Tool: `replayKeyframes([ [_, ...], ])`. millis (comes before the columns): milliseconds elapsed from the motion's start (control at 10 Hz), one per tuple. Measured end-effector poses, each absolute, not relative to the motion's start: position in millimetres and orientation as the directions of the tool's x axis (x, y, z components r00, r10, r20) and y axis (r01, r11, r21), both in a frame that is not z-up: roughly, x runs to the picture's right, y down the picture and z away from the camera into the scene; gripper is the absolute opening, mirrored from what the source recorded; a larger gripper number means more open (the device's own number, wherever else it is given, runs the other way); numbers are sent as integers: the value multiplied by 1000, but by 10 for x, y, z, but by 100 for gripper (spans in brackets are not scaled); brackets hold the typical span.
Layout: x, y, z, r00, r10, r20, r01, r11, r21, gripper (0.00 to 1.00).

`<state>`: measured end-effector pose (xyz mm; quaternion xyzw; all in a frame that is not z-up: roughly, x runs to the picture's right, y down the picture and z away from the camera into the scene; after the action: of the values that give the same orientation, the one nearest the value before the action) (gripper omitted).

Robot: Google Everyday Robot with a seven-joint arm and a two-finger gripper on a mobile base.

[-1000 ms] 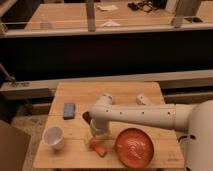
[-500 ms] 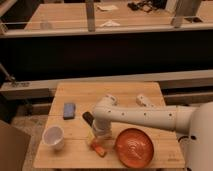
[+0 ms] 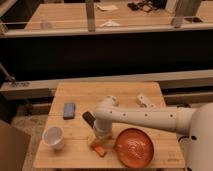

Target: Place the pepper in the ceramic cup

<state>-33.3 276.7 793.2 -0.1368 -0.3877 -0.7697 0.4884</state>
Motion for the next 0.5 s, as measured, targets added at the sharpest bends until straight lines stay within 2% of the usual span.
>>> replayKeyframes([
  [500,-337,2792,7967,-488,-646,588,855,-218,470,80],
])
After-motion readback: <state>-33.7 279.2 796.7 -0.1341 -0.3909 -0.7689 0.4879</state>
